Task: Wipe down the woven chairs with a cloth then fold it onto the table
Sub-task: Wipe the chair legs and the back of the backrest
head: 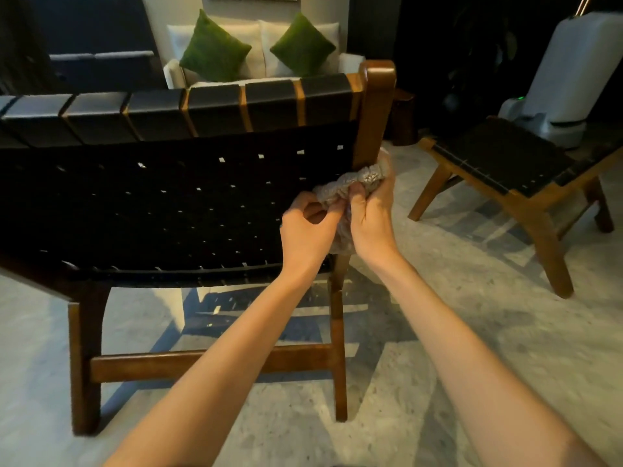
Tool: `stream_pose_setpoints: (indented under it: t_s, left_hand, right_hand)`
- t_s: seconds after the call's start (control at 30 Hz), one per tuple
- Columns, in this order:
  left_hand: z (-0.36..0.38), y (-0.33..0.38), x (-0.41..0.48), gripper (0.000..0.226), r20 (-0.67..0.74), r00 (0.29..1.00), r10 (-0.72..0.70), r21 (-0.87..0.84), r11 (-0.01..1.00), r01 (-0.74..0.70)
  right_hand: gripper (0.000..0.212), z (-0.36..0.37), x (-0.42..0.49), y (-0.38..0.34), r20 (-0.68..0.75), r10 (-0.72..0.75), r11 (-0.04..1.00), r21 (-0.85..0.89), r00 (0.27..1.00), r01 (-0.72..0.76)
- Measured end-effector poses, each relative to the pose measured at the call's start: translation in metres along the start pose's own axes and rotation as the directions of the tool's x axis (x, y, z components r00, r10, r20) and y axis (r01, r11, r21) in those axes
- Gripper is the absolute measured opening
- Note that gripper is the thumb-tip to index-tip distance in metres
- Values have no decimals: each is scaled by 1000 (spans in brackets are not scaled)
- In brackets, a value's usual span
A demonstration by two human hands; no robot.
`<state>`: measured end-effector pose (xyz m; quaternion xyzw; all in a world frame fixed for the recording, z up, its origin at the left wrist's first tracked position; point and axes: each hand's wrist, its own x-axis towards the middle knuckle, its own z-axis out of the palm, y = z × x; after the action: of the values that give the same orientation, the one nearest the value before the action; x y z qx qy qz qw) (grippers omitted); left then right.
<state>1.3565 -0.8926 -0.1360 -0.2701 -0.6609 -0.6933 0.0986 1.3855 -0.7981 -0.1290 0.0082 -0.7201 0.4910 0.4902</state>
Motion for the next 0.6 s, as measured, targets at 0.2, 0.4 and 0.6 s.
stream_pose_setpoints:
  t_s: [0.2,0.4,0.6]
  left_hand:
    - [-2,-57,-5,9,91,994,-53,72,996,47]
    - [2,-103,-13,16,113,987,-118,42,993,114]
    - [9,-142,-31,10,74,981,-181,94,980,174]
  right_hand:
    - [35,5,-32,45,30,185,981,58,982,-186]
    - [28,13,-56,85,-5,267,962,54,964,-266]
    - [20,13,-86,127,22,406,914,-20,914,-406]
